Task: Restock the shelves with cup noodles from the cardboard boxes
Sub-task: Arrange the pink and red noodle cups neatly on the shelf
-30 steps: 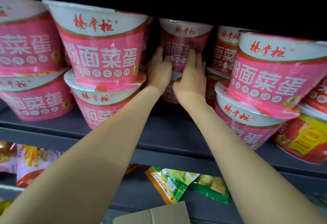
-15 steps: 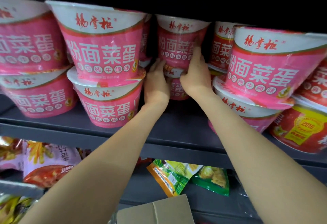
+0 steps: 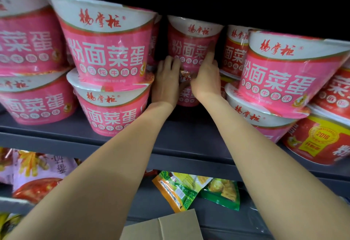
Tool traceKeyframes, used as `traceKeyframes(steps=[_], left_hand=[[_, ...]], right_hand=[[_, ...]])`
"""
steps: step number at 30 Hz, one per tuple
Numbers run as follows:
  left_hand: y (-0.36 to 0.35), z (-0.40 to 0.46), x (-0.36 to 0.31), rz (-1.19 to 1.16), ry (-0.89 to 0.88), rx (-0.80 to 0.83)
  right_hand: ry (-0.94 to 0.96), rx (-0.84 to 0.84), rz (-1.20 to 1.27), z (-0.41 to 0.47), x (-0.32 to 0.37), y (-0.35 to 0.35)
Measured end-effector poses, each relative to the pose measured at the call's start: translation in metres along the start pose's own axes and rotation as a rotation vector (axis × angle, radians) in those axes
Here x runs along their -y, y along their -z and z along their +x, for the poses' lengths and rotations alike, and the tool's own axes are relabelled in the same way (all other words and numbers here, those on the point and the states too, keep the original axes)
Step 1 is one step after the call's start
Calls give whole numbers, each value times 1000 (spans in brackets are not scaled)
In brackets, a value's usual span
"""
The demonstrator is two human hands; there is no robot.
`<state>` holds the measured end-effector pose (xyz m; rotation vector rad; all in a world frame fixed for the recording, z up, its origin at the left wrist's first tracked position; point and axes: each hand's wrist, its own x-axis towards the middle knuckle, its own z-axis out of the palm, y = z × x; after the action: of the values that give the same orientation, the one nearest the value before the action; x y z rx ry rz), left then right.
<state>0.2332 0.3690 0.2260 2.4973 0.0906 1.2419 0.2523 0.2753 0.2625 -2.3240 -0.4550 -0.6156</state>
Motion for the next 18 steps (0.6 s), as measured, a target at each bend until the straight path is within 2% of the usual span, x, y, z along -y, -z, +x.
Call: traceKeyframes(steps=[3, 8, 12, 16, 18], left_hand=[[-1, 1, -4, 60, -65, 6], [-5, 0, -16, 86, 13, -41], [-1, 0, -14, 90, 54, 82], [19, -5, -20, -121, 134, 218], [39, -15, -28, -230, 140, 210]], right_hand=[[1, 4, 20, 0, -2, 7], [-2, 25, -41, 2, -1, 9], [-32, -21, -25, 5, 2, -1], [-46, 18, -28, -2, 5, 7], [5, 36, -7, -20, 11, 17]])
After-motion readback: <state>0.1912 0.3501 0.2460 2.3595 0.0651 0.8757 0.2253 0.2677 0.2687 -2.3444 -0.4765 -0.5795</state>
